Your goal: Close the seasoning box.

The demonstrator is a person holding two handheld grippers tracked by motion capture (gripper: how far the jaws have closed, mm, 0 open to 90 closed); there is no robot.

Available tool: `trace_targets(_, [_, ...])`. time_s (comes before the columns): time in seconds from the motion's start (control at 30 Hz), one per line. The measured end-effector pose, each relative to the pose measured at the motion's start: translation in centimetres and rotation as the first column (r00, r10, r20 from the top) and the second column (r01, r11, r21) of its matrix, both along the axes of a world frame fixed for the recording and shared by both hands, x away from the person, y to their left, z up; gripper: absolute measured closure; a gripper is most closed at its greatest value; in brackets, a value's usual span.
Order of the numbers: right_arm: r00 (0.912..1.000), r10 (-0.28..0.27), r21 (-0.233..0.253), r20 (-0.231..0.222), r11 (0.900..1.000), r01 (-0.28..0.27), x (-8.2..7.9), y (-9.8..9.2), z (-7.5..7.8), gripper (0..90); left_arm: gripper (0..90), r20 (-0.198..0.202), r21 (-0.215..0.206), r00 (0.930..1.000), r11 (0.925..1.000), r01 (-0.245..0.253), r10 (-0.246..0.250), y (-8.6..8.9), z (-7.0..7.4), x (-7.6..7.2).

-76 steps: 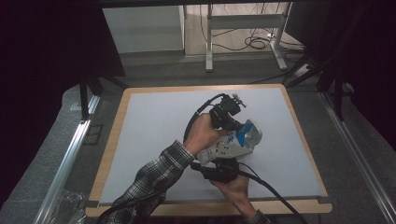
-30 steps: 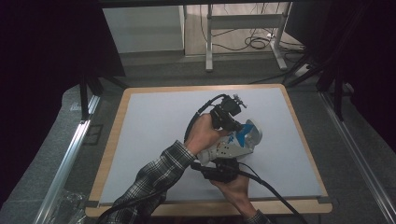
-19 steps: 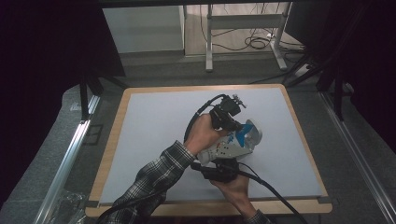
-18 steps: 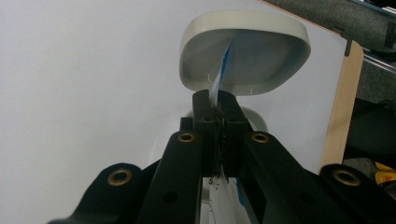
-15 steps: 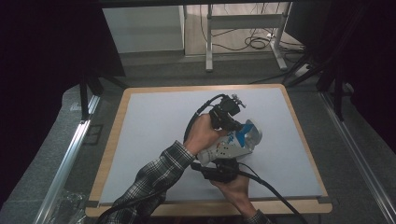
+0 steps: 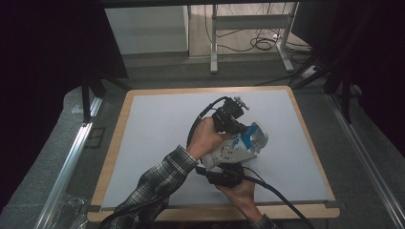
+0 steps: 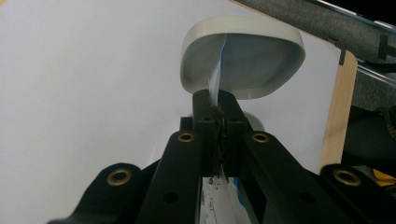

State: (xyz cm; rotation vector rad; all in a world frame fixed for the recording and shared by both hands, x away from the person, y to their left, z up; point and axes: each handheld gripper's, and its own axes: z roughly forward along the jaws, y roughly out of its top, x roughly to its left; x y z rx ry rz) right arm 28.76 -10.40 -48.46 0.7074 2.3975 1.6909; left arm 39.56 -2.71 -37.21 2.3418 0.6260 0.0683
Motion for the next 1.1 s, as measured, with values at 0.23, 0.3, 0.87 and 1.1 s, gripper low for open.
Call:
trace_targets(0.23, [1.0, -0.003, -0.014, 0.004, 1.0, 0.003, 0.0, 0.0, -0.3, 60.7, 88.0, 0.003, -0.019, 1.0, 0.9998, 0.004, -0.004, 0.4, -0.2, -0.1])
trace_targets(0.3, [1.0, -0.007, -0.02, 0.002, 1.0, 0.007, 0.1, 0.0, -0.4, 60.7, 88.0, 0.003, -0.023, 1.0, 0.9997, 0.004, -0.004, 0.4, -0.2, -0.1])
trace_targets(0.87, [0.9995, -0.029, -0.063, 0.011, 0.998, 0.03, 0.1, 0.1, -1.0, 60.6, 87.9, -0.004, -0.061, 1.0, 0.9981, -0.001, 0.0, 1.3, -0.5, -0.4])
trace_targets(1.1, [0.9991, -0.037, -0.082, 0.022, 0.996, 0.039, 0.1, 0.2, -1.2, 60.6, 87.9, -0.001, -0.066, 1.0, 0.9978, 0.009, -0.009, 1.6, -0.5, -0.5])
